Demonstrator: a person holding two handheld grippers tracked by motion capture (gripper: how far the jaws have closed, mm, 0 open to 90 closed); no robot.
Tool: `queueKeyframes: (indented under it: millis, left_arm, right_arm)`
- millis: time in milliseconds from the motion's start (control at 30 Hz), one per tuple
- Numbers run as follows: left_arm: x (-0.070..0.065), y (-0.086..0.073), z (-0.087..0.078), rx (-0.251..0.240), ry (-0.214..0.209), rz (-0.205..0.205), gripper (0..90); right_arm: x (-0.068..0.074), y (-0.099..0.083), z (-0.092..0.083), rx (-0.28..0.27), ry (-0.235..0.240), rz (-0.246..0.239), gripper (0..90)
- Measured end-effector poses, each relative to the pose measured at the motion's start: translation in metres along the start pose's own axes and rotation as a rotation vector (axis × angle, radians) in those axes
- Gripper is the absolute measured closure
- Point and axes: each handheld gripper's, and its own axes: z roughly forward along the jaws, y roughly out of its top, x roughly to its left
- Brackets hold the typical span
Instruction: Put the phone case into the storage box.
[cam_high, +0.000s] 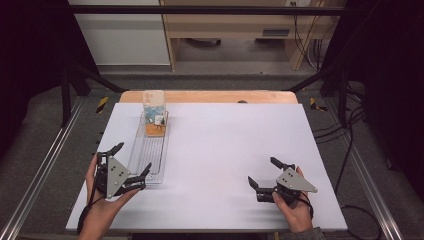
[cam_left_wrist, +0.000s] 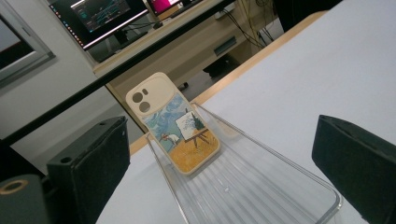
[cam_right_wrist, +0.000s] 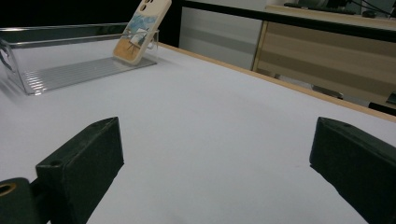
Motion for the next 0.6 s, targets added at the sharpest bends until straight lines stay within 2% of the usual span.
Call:
queueKeyframes:
  millis: [33,200,233,367,400,433,567,600]
  left_arm:
    - [0.004,-0.002,-0.001,-0.009,-0.003,-0.027,3.8]
    - [0.008,-0.007,-0.003,-0.029,-0.010,-0.066,3.0]
    - [0.009,-0.010,-0.004,-0.039,-0.012,-0.091,2.9]
    - [0.011,-0.015,-0.005,-0.046,-0.032,-0.144,2.8]
    - [0.011,-0.015,-0.005,-0.046,-0.032,-0.144,2.9]
    - [0.013,-0.017,-0.007,-0.048,-0.037,-0.173,2.9]
    - [0.020,-0.021,-0.010,-0.060,-0.032,-0.228,2.9]
    - [0.020,-0.021,-0.010,-0.060,-0.032,-0.228,2.9]
  right_arm:
    - [0.000,0.000,0.000,0.000,0.000,0.000,2.8]
    - [0.000,0.000,0.000,-0.001,-0.001,-0.001,2.9]
    - [0.000,0.000,0.000,-0.002,-0.001,-0.001,2.9]
    - [0.000,0.000,0.000,-0.003,-0.001,0.001,2.9]
    - [0.000,0.000,0.000,-0.003,-0.001,0.001,2.9]
    - [0.000,0.000,0.000,-0.003,-0.001,0.002,2.9]
    - [0.000,0.000,0.000,-0.003,-0.001,0.002,2.9]
    - [0.000,0.000,0.000,-0.003,-0.001,0.002,2.9]
